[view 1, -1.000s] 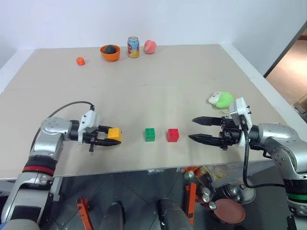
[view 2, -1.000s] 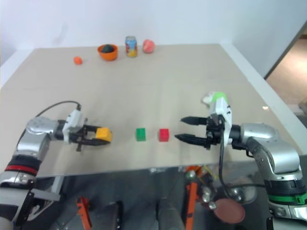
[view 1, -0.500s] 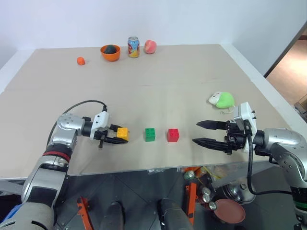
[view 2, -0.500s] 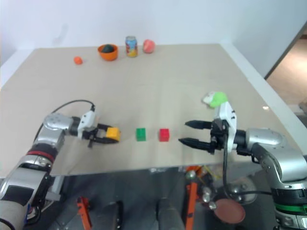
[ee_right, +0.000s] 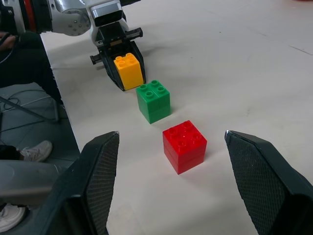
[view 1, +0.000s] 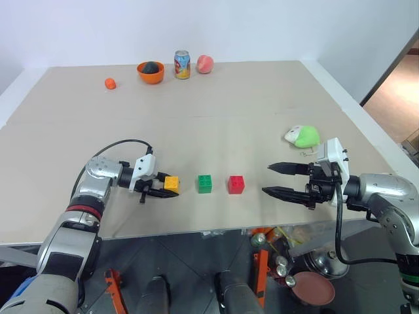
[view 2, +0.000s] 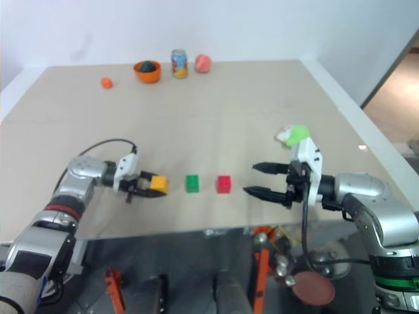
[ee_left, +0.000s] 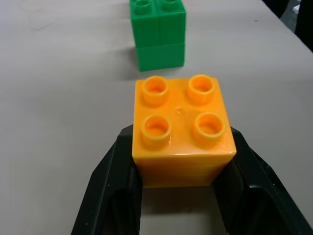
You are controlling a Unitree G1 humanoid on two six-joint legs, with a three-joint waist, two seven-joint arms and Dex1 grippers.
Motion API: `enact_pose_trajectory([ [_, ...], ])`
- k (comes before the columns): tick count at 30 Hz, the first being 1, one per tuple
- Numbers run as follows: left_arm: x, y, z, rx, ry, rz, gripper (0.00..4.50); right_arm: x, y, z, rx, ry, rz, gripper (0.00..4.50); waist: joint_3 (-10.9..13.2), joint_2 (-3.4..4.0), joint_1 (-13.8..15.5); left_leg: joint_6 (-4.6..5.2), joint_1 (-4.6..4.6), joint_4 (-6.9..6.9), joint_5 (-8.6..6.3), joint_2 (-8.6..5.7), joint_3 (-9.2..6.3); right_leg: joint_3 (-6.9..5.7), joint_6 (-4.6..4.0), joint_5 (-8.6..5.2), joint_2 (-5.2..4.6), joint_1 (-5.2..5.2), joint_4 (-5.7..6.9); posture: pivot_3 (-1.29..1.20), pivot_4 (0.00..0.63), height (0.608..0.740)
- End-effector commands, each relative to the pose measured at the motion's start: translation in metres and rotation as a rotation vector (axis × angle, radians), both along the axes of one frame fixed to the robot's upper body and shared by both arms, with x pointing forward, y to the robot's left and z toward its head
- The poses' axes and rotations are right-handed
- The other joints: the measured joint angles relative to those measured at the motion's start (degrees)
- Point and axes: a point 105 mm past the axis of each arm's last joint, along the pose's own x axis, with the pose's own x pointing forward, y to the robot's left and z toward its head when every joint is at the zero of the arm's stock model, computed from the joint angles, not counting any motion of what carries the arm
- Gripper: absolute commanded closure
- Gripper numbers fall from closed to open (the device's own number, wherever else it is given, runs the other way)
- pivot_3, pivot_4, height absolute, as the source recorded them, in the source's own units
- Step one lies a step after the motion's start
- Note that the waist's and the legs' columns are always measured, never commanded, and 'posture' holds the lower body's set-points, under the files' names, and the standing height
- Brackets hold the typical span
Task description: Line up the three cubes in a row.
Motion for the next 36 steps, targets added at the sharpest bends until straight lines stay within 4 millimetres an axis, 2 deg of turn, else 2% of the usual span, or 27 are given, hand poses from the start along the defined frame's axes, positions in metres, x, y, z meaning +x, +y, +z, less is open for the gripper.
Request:
enact_pose_trajectory([
  [1, 0.005, 0.003, 0.003, 0.002, -0.006, 0.033, 3.15, 0.001, 0.002, 0.009, -0.006, -0.043, 0.020, 0.95, 0.00, 0.00, -0.01, 0.00, 0.02, 0.00, 0.00, 0.00, 0.00, 0.00, 0.00, 0.01, 0.00, 0.01, 0.00, 0.00, 0.150, 0.740],
  [6, 0.007, -0.001, 0.003, -0.026, 0.025, 0.050, 3.15, 0.002, 0.001, 0.008, -0.015, -0.048, 0.017, 0.95, 0.00, 0.00, 0.01, 0.02, 0.10, 0.00, 0.02, 0.00, 0.00, 0.00, -0.01, 0.02, -0.01, 0.10, 0.00, 0.00, 0.150, 0.740],
  [8, 0.007, -0.002, 0.003, -0.040, 0.064, 0.049, 2.11, 0.002, 0.000, 0.008, -0.017, -0.049, 0.017, 0.95, 0.00, 0.00, 0.01, 0.04, 0.10, 0.02, 0.03, -0.02, 0.00, 0.00, -0.01, 0.02, -0.01, 0.12, 0.00, 0.00, 0.150, 0.740],
  [10, 0.006, -0.002, 0.003, -0.041, 0.089, 0.047, 1.30, 0.003, 0.000, 0.008, -0.018, -0.050, 0.018, 0.95, 0.00, 0.00, 0.01, 0.04, 0.09, 0.06, 0.03, -0.02, 0.00, 0.00, 0.00, 0.02, -0.01, 0.13, 0.00, 0.00, 0.150, 0.740],
  [12, 0.006, -0.002, 0.004, -0.042, 0.071, 0.045, 0.91, 0.003, 0.000, 0.009, -0.019, -0.051, 0.019, 0.95, 0.00, 0.00, 0.01, 0.04, 0.09, 0.06, 0.03, -0.03, 0.00, 0.00, 0.00, 0.02, -0.02, 0.14, 0.00, 0.00, 0.150, 0.740],
  [13, 0.006, -0.002, 0.005, -0.045, 0.046, 0.045, 0.37, 0.003, 0.000, 0.009, -0.020, -0.052, 0.019, 0.95, 0.00, 0.01, 0.03, 0.04, 0.09, 0.06, 0.03, -0.03, -0.01, 0.00, 0.00, 0.02, -0.01, 0.13, 0.00, 0.00, 0.150, 0.740],
  [14, 0.006, -0.002, 0.006, -0.048, 0.029, 0.044, 0.10, 0.004, 0.000, 0.009, -0.020, -0.053, 0.021, 0.95, 0.00, 0.01, 0.04, 0.04, 0.09, 0.05, 0.03, -0.03, -0.01, 0.00, 0.00, 0.02, -0.01, 0.13, 0.00, 0.00, 0.150, 0.740],
  [18, 0.002, 0.007, 0.009, -0.039, 0.029, 0.027, 0.04, 0.006, 0.002, 0.012, -0.021, -0.059, 0.036, 0.95, 0.00, 0.01, -0.07, 0.04, 0.08, 0.05, 0.03, -0.03, -0.01, 0.01, 0.01, 0.03, 0.00, 0.11, 0.00, 0.00, 0.150, 0.740],
  [22, -0.006, 0.025, 0.012, 0.007, 0.014, 0.016, 0.04, 0.009, 0.005, 0.017, -0.022, -0.070, 0.058, 0.95, 0.00, 0.01, -0.45, 0.04, 0.04, -0.01, 0.03, -0.01, -0.01, 0.01, 0.01, 0.02, 0.00, 0.05, 0.00, 0.00, 0.150, 0.740],
  [26, -0.015, 0.055, 0.016, 0.069, -0.003, 0.058, 0.04, 0.013, 0.008, 0.023, -0.019, -0.085, 0.083, 0.95, 0.01, 0.02, -0.61, 0.04, 0.04, -0.06, 0.03, 0.01, -0.01, 0.01, 0.00, 0.02, 0.01, 0.01, 0.01, 0.00, 0.150, 0.740],
  [30, -0.026, 0.091, 0.027, 0.083, -0.019, 0.143, 0.04, 0.016, 0.013, 0.029, -0.022, -0.109, 0.111, 0.95, 0.02, 0.04, -0.72, 0.04, 0.02, -0.07, 0.03, 0.04, 0.00, 0.01, -0.03, 0.00, 0.01, -0.03, 0.01, 0.00, 0.150, 0.740],
  [32, -0.030, 0.103, 0.037, 0.049, -0.033, 0.204, 0.04, 0.018, 0.014, 0.031, -0.017, -0.116, 0.115, 0.95, 0.03, 0.05, -0.67, 0.04, 0.02, -0.08, 0.03, 0.05, 0.03, 0.01, -0.05, -0.01, 0.01, -0.08, 0.02, 0.00, 0.150, 0.740],
  [36, -0.018, 0.121, 0.051, -0.168, 0.015, 0.565, 0.04, 0.034, 0.006, 0.025, -0.007, -0.129, 0.015, 0.95, 0.02, 0.05, -0.39, 0.04, -0.02, -0.07, 0.03, 0.09, 0.02, -0.02, -0.05, -0.02, 0.00, -0.05, 0.03, 0.00, 0.150, 0.740],
])
